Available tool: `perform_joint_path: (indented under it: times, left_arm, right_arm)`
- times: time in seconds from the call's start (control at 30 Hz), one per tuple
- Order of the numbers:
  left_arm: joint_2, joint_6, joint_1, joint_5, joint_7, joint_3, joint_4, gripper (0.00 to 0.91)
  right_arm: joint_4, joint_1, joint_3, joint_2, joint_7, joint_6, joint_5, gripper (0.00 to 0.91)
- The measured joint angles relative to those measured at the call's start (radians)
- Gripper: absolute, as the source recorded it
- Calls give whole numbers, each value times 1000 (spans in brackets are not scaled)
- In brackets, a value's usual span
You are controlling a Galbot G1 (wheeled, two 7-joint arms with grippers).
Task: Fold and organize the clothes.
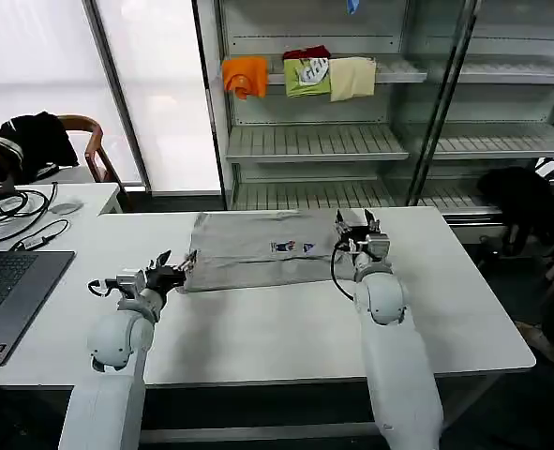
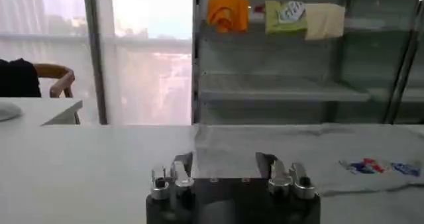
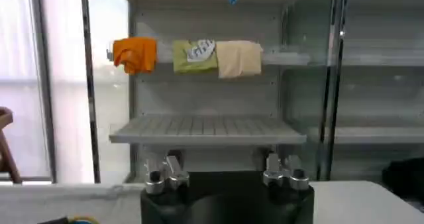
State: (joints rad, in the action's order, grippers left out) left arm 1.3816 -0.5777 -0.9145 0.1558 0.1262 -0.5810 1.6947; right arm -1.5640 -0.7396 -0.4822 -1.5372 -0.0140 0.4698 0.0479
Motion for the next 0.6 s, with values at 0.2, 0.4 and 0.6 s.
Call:
perform_joint_path:
  times: [0.2, 0.4, 0.6]
  left_arm:
    - [6, -1, -37, -51, 24, 0, 5, 907]
    - [14, -1, -44, -71, 33, -7, -7, 907]
    - [15, -1, -46, -85, 40, -10, -23, 897]
  right_arm:
    - [-28, -70, -41, 48, -30, 44, -26, 907]
    - [-42, -119, -66, 67, -48, 70, -72, 907]
    - [-39, -136, -76, 72, -59, 85, -92, 746]
